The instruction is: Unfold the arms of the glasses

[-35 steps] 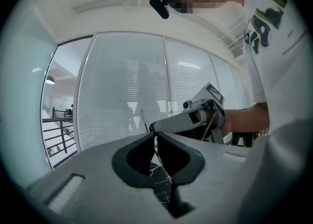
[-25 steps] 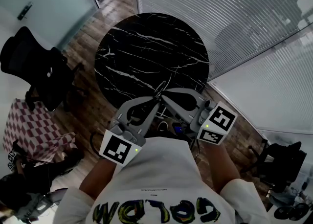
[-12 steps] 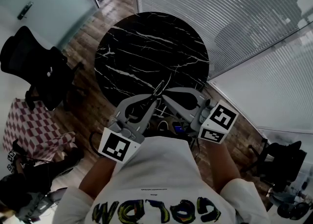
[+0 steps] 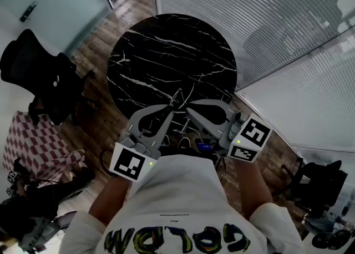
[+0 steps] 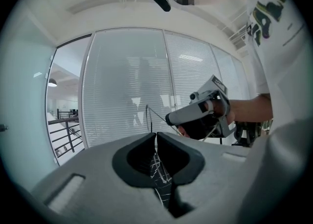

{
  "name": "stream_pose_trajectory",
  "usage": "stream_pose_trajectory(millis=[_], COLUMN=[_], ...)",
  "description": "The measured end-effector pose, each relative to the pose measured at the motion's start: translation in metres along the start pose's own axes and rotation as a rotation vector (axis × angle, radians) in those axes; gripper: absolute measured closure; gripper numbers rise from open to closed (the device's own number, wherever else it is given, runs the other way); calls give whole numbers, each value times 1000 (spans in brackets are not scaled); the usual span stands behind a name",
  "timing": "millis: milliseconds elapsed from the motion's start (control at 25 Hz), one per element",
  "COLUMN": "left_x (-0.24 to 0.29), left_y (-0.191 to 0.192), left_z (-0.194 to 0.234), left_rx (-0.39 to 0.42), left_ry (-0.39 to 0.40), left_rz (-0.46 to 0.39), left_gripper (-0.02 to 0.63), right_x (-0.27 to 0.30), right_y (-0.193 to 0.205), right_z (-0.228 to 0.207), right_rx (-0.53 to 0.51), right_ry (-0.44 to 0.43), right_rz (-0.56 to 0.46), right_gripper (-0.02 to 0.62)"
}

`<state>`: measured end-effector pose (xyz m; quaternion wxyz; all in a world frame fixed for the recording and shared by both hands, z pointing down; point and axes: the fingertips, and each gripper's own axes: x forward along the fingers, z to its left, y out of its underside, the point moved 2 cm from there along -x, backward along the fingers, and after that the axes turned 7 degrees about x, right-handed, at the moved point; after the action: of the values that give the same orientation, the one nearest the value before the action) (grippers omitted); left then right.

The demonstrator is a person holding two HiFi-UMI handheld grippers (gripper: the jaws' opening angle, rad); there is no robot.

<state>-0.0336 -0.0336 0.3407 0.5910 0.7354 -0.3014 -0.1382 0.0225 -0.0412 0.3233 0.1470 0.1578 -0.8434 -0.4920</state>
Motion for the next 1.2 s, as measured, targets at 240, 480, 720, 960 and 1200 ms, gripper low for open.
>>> stream_pose_trajectory(millis=[240, 480, 720, 960, 1200], left_x=[-6, -6, -9, -8, -6], left_y=[4, -3, -18, -22, -20], left_z=[6, 8, 5, -6, -9], left_rx=[-38, -81, -151, -136, -100], left_ry=[-20, -29, 27, 97, 115], left_rz=[-8, -40, -91, -106, -81], left_gripper=[592, 592, 592, 592, 592], right_x=[-2, 1, 8, 8, 9], right_y=[-1, 4, 15, 9, 11], right_z=[-1, -1, 5, 14, 16], right_rx=[-11, 24, 63, 63, 72], right_ry=[20, -13, -129, -203, -250], right_rz=[-11, -11, 35, 4, 2], right_gripper=[594, 460, 453, 453, 466])
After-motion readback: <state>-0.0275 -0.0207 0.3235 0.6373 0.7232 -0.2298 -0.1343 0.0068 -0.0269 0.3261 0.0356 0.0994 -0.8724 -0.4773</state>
